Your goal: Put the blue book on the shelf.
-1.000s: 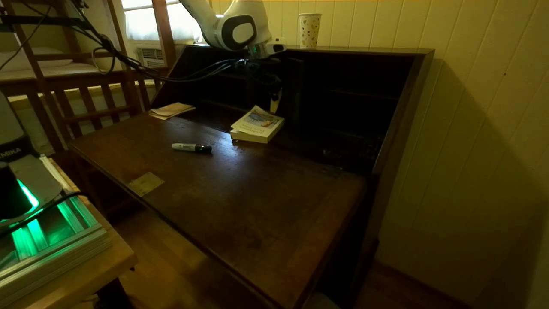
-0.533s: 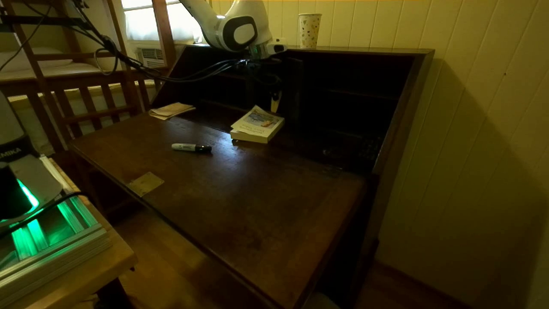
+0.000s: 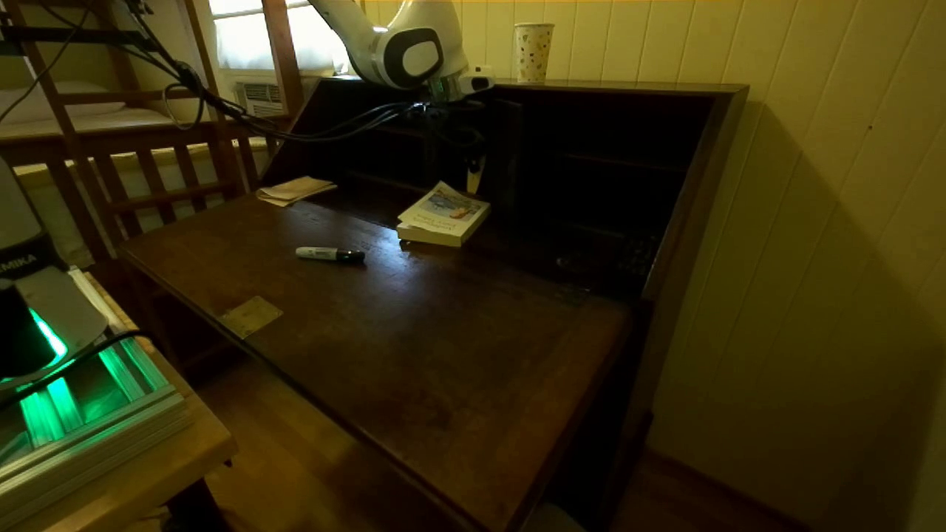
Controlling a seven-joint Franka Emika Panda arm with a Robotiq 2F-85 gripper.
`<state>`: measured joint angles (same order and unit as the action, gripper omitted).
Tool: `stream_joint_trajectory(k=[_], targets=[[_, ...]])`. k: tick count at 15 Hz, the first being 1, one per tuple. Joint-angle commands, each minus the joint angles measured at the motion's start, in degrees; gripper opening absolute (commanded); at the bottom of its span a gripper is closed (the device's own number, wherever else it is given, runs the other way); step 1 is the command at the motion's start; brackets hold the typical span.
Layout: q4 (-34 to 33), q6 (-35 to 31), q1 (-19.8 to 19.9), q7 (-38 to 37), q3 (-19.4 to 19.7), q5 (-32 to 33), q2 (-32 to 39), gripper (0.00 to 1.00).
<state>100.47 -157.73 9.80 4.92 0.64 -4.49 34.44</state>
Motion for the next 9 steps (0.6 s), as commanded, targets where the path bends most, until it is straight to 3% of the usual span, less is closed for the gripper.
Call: stream_joint_trajectory(k=[1, 9], targets=[[-0.01, -0.02, 0.25, 0.55, -0.74, -0.56, -0.37, 0.00], [1.89, 2.29, -0.76, -0.90, 0.87, 0.55, -2.69, 0.00]])
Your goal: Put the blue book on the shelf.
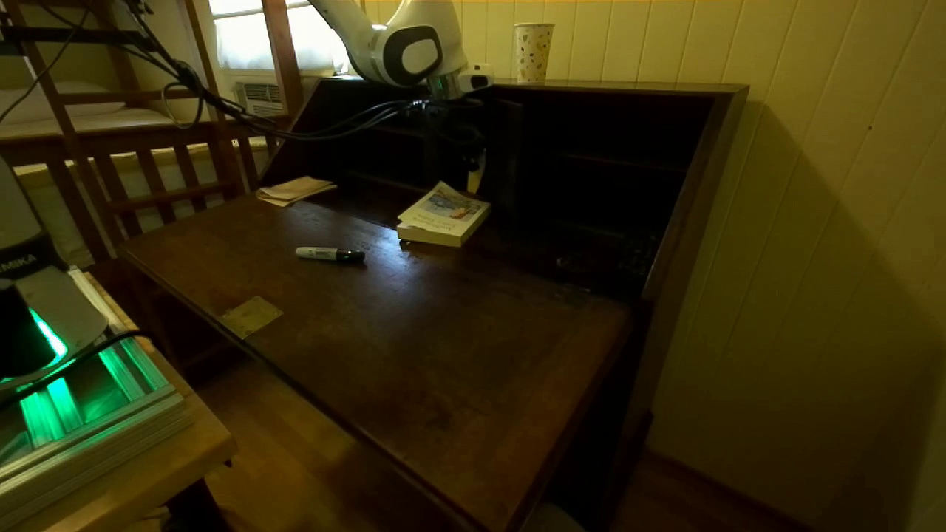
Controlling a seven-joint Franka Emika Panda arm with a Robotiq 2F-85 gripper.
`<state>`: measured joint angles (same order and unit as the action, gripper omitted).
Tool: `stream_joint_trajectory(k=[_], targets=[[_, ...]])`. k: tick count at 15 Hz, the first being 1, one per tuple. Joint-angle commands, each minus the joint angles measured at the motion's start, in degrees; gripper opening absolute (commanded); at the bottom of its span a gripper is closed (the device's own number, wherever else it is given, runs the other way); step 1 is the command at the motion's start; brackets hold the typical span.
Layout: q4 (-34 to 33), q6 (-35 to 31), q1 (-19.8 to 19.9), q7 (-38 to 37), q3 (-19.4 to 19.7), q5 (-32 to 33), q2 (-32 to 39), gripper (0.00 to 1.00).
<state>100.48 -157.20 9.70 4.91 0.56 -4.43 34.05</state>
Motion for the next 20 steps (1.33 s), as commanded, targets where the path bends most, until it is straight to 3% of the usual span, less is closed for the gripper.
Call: stream_joint_trajectory(k=[1, 13, 18, 20], targets=[[2.44, 2.43, -0.83, -0.97, 1.26, 0.70, -2.88, 0.00], [9.08, 13.44, -3.50, -1.38, 5.31, 7.26, -9.77, 0.00], [11.87, 15.20, -3.31, -0.72, 6.32, 9.92, -10.69, 0.00], [12.73, 13.07, -3.10, -0.56, 6.73, 10.63, -9.87, 0.00]])
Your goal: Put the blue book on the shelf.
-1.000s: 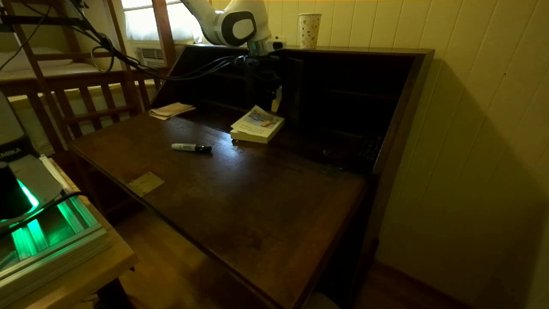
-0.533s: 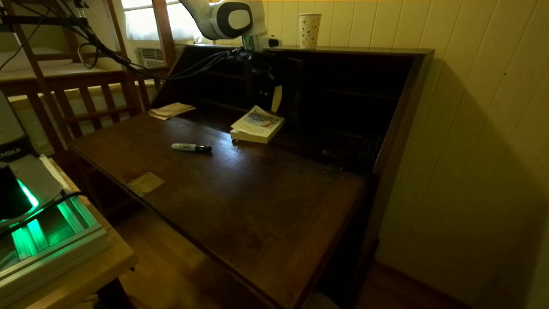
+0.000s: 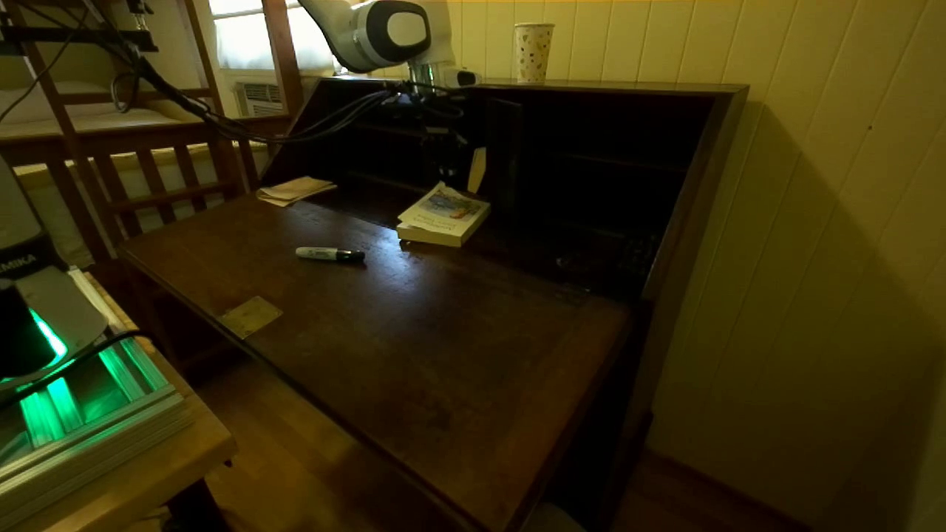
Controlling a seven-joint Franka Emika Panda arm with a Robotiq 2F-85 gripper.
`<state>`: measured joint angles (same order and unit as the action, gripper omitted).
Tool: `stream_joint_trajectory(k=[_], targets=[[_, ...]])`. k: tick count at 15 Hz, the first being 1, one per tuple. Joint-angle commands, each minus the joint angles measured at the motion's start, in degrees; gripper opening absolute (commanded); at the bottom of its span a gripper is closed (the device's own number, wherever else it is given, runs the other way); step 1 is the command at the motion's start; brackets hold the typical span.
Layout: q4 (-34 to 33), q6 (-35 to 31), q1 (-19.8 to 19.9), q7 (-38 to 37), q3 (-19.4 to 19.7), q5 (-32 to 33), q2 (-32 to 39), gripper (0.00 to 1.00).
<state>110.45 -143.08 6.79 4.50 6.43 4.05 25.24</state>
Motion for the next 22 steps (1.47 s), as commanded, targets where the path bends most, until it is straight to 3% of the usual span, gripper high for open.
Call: stream_joint_trajectory(k=[1, 5, 9, 15, 22], targets=[[3.09, -1.19, 0.46, 0.88, 0.38, 1.35, -0.63, 0.00], [3.76, -2.03, 1.17, 1.81, 0.02, 0.75, 1.22, 0.00], [2.65, 1.82, 1.69, 4.06, -2.49, -1.55, 2.96, 0.00], [0.03, 8.47, 0.41, 6.28, -5.21, -1.91, 4.52, 0.00], [-4.04, 12.90, -2.98, 3.70, -7.74, -1.67, 7.24, 0.00]])
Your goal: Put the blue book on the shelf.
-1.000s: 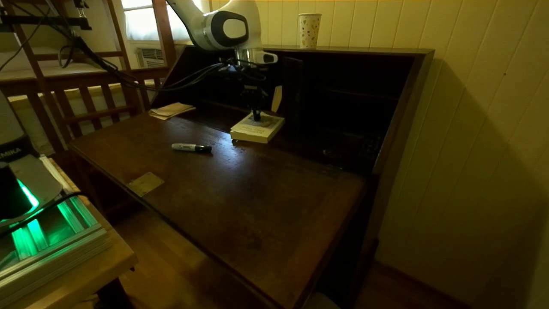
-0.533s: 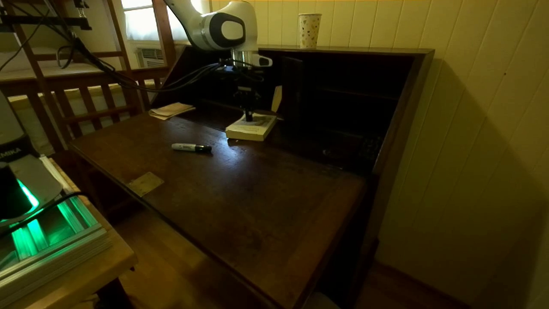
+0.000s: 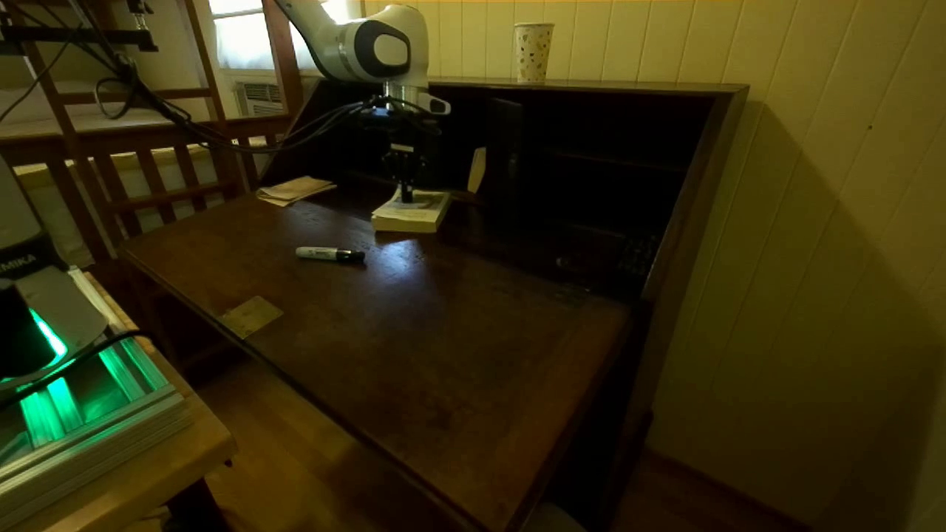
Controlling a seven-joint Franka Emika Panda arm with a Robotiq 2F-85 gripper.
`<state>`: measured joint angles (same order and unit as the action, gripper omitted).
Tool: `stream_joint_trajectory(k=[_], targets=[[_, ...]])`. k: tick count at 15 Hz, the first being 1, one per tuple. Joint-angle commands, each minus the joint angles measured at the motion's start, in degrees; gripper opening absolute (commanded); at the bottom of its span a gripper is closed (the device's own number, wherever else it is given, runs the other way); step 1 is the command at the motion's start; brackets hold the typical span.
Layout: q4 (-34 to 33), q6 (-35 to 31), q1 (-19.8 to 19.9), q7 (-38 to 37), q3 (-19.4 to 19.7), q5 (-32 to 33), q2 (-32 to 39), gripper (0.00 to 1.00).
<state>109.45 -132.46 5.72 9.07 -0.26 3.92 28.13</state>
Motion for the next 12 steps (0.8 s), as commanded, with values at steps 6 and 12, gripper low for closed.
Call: stream_joint_trajectory(k=[6, 12], targets=[[-7.04, 8.16, -7.19, -7.88, -0.82, -0.50, 6.56, 0.00], [-9.29, 10.65, -10.97, -15.66, -0.83, -0.63, 7.74, 0.00]])
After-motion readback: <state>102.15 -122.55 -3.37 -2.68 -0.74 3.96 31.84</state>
